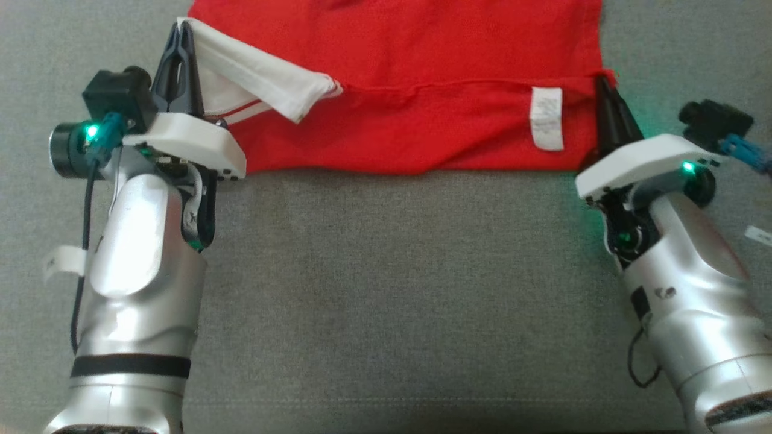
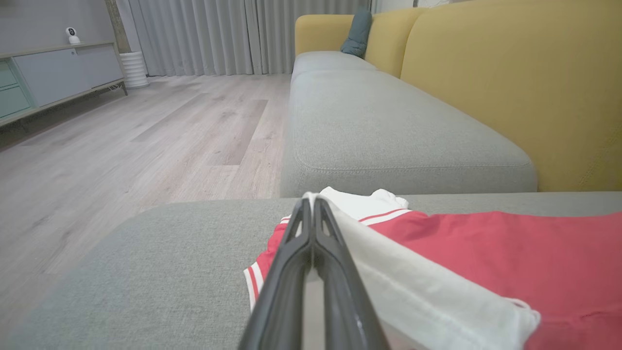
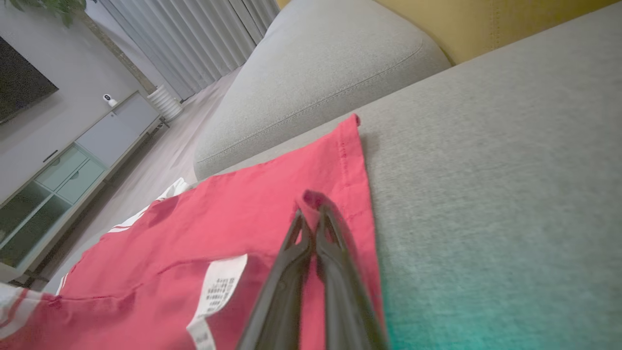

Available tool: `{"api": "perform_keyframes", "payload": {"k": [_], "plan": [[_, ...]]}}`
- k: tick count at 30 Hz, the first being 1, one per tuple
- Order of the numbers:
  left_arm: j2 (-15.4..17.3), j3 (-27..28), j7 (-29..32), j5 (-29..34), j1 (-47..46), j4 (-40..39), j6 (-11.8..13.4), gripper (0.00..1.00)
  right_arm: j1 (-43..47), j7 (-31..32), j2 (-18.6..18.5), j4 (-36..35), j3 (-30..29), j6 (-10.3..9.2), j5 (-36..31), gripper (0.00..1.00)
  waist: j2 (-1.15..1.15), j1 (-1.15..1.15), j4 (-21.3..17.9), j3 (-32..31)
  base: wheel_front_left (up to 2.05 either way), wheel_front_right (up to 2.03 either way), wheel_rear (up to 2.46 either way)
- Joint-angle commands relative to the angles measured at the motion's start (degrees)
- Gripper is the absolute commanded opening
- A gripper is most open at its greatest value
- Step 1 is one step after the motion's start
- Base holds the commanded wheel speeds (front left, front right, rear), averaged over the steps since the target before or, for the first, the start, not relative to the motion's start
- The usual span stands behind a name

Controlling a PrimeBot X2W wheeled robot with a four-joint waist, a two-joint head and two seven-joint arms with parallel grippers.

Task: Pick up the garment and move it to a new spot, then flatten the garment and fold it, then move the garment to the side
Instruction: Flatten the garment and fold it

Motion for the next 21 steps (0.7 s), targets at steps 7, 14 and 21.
{"api": "perform_keyframes", "payload": {"k": [7, 14, 21], "plan": [[0.6, 3.0, -0.3, -0.5, 1.4, -2.5, 1.6, 1.0, -0.4, -2.9, 0.0, -2.3, 3.7, 0.11, 1.1, 1.0, 0.0, 0.0, 0.1, 0.0, 0.0, 0.0, 0.0], [0.1, 3.5, -0.3, -2.7, 10.5, -4.7, 2.5, 1.0, 4.4, -3.6, -0.6, -4.6, 4.7, 0.11, 1.1, 1.0, 0.0, 0.0, -0.5, -2.4, 0.0, 0.0, 0.0], [0.1, 3.0, -0.3, -6.1, 15.0, -4.0, 2.5, 1.0, 8.3, -3.6, -0.6, -7.5, 3.9, 0.11, 1.5, 1.0, 0.0, 0.0, -1.0, -2.7, 0.0, 0.0, 0.0]]}}
